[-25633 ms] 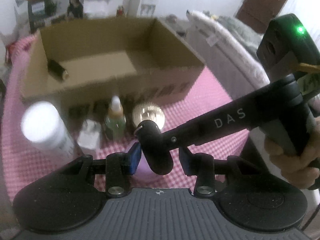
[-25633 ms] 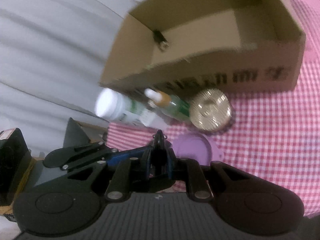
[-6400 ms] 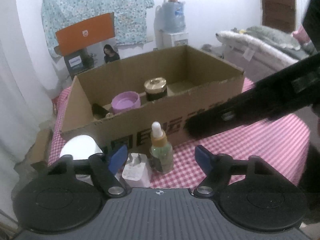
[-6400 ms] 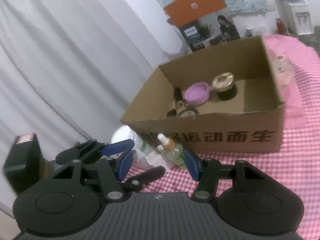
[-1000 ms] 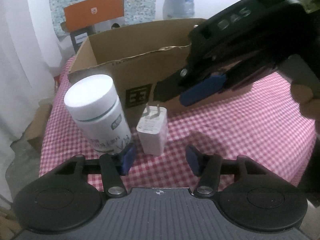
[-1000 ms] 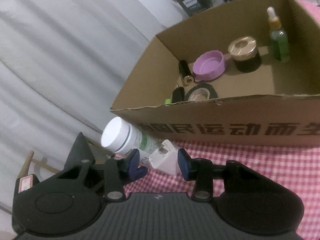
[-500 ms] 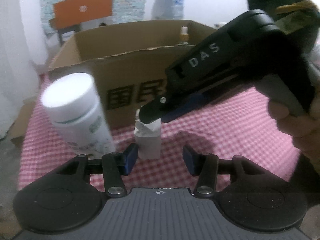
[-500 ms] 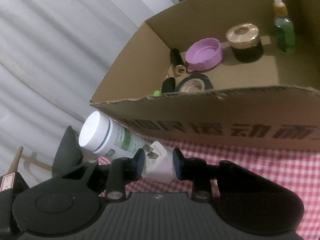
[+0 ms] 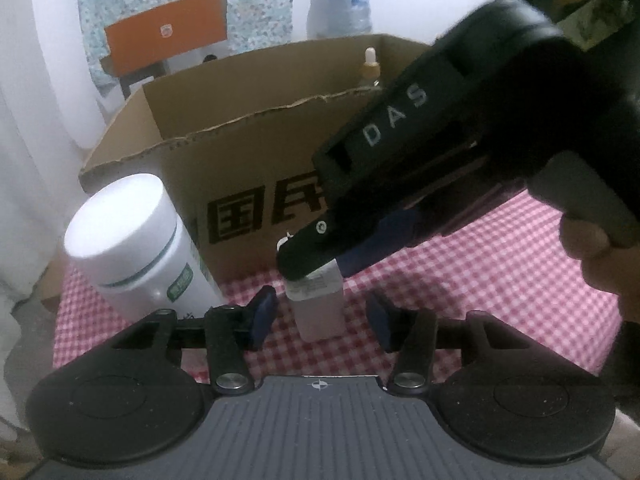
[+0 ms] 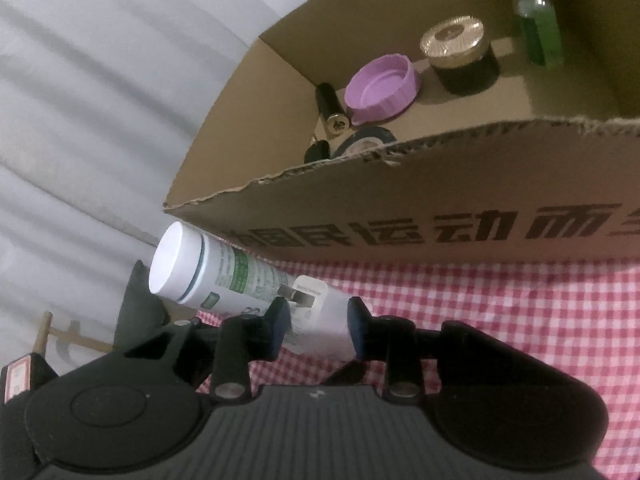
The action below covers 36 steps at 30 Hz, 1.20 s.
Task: Organize rigid objects
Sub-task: 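Carry the white plug charger into the box and open the right gripper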
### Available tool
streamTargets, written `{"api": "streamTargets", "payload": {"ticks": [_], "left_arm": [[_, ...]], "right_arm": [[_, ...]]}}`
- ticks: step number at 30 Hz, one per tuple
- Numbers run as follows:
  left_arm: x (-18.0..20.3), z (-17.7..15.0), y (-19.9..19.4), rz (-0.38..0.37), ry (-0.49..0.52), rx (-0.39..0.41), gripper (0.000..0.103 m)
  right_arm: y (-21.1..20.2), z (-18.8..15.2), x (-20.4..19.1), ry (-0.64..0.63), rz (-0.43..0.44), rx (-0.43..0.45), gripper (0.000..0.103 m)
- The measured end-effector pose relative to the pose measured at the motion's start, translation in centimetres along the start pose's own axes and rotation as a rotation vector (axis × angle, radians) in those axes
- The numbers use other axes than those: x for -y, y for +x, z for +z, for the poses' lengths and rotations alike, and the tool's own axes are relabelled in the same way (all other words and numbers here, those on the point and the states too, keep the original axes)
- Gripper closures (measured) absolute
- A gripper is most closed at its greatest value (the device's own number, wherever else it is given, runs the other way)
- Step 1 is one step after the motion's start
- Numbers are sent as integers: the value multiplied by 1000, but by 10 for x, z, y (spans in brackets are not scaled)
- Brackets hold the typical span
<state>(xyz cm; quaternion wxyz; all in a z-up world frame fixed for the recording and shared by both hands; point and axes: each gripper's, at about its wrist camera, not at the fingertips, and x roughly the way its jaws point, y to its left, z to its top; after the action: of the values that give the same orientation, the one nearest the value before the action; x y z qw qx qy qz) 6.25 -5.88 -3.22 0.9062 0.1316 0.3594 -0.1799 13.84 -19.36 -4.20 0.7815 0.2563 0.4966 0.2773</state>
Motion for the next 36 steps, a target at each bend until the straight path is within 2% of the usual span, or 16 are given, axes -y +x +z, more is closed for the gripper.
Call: {"api": "streamTargets", "payload": {"ticks": [1, 4, 14, 18, 22, 26, 30, 33, 36], "left_arm": [[1, 1, 3, 8, -1, -10, 66], [0, 3, 6, 25, -13, -24, 73], [2, 7, -6, 20, -42, -20, 74], [7, 17, -29, 33, -32, 26, 75], [10, 37, -56, 47, -19, 104, 75], [9, 67, -75, 58, -10, 186, 75], [4, 100, -69, 48, -47, 208, 75], [-1, 120, -49, 20, -93, 173, 75], [-5, 127, -21, -14, -134, 97, 75]], "right_arm": [[0, 0, 0, 2, 1, 2, 66], [3, 1, -1, -8, 1, 7, 66], [-7, -9, -8, -40, 2, 30, 67], [-28, -12, -19, -60, 18, 65, 67], [-61, -7, -40, -118, 36, 134, 67], [-94, 8, -62, -197, 46, 214, 67], [-109, 36, -72, -244, 32, 256, 67], [-108, 60, -66, -247, 3, 247, 67], [-95, 86, -47, -206, -14, 187, 67]]}}
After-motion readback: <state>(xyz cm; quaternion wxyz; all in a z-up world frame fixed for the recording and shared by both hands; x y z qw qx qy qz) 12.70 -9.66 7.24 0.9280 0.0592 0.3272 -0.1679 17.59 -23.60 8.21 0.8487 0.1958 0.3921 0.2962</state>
